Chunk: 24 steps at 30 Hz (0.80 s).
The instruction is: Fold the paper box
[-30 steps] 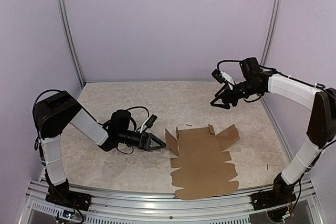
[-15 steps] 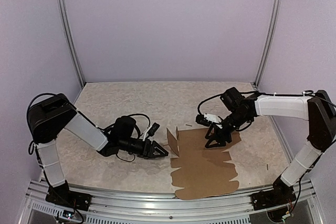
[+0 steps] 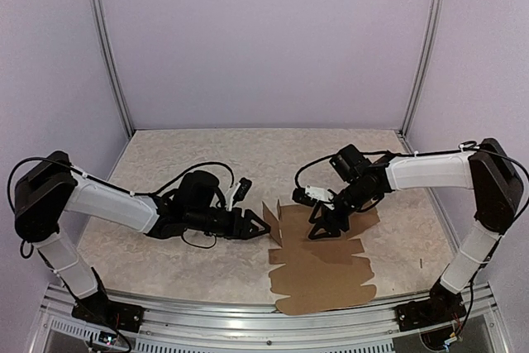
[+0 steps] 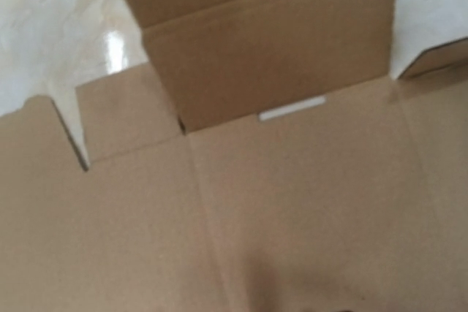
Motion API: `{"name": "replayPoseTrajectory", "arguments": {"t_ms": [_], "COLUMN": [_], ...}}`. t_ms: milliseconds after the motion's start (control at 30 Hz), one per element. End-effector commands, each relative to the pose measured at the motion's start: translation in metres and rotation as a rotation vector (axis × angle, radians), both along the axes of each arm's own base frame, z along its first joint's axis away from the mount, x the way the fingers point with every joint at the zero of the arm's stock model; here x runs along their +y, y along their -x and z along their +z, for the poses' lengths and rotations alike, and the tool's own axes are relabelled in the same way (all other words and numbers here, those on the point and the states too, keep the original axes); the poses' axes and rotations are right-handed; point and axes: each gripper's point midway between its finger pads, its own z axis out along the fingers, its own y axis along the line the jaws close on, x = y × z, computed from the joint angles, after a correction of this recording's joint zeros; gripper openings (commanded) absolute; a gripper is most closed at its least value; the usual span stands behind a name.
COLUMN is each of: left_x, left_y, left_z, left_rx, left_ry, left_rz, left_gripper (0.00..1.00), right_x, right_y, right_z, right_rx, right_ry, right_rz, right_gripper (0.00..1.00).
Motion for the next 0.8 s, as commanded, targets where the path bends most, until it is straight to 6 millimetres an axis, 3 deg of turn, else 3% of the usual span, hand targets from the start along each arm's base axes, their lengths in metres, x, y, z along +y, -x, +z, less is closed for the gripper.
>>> {"name": "replayPoseTrajectory", "arguments": {"t_ms": [0,100,300,433,600,667,767], "left_x": [-0.007,-0.013,-0.011,-0.011,-0.006,-0.001,0.010], "left_y": [-0.016,-0.025,-0.033,-0.038,-0.040,-0.038,-0.034], "left_z": [0.036,0.033,-0.001,0.009,0.046,0.052,0.043], "left_rx": [-0.041,0.034,0.193,0.179,0.072,0.066,0.095], "left_ry": [-0.051,-0.144,-0.396,-0.428,-0.452,-0.451,-0.474], "left_rz": [0.071,0.102,0.149,0.166,0.223,0.242,0.281], "left_gripper": [0.59,0.59,0.48,0.43,0.54,0.55,0.57], "right_x": [0.005,0.004,0.002,-0.002,-0.010,-0.010,-0.011], "right_y": [-0.006,-0.007,-0.006,-0.014,-0.036,-0.042,-0.046], "right_z": [0.010,0.011,0.019,0.026,0.045,0.051,0.052], "right_rx": [-0.027,-0.039,-0.068,-0.110,-0.140,-0.145,-0.152], "right_ry": [-0.022,-0.020,-0.030,-0.017,-0.043,-0.062,-0.069], "right_rz": [-0.025,-0.032,-0.029,-0.022,-0.061,-0.070,-0.082], "right_gripper": [0.58,0.58,0.59,0.60,0.60,0.60,0.60]}}
